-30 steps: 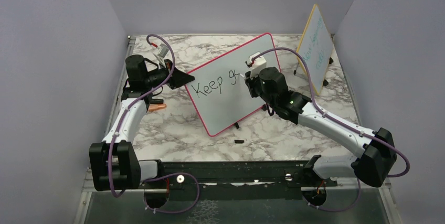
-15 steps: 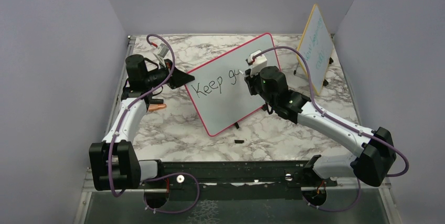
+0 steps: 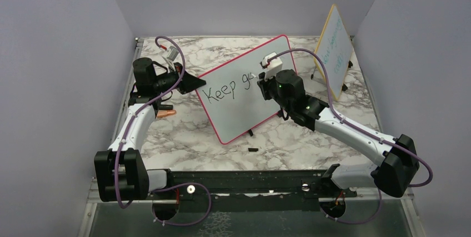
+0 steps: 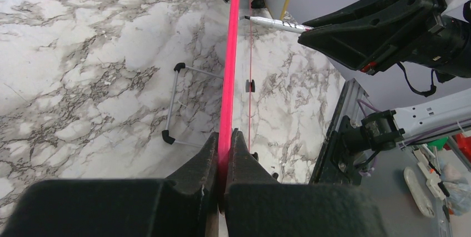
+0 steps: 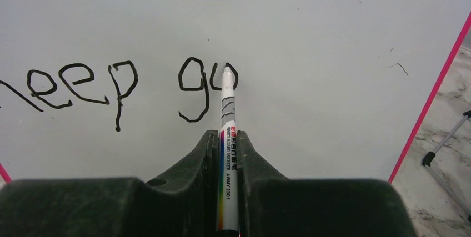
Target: Write a sentence on the whiteboard
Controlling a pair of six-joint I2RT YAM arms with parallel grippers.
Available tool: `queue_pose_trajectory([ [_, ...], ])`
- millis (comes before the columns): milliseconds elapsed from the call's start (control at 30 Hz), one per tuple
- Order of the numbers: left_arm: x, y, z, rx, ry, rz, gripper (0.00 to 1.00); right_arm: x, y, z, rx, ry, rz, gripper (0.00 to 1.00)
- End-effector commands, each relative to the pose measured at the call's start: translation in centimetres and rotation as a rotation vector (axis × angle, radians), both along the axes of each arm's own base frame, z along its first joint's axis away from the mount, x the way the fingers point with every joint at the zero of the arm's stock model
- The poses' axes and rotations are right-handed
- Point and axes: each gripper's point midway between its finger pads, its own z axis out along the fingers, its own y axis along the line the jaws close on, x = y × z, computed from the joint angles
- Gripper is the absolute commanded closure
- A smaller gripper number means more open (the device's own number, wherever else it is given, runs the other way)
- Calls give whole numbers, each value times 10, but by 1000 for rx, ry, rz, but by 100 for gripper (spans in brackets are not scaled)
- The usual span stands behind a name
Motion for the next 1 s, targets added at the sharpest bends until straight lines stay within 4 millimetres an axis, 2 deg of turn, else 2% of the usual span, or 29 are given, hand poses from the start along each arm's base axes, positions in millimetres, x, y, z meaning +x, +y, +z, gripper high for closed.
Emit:
queue_pose_trajectory([
  [0, 2, -1, -24, 53, 27, 5, 100, 3, 9, 19, 56, -42, 30, 100],
  [667, 3, -1, -25, 53, 30, 9, 100, -11, 6, 9, 13, 9, 79, 100],
  [800, 2, -1, -24, 53, 30, 9, 100, -10, -2, 14, 13, -12, 48, 100],
  [967, 2, -1, -24, 53, 31, 11, 100, -2, -23, 19, -3, -46, -39, 99],
])
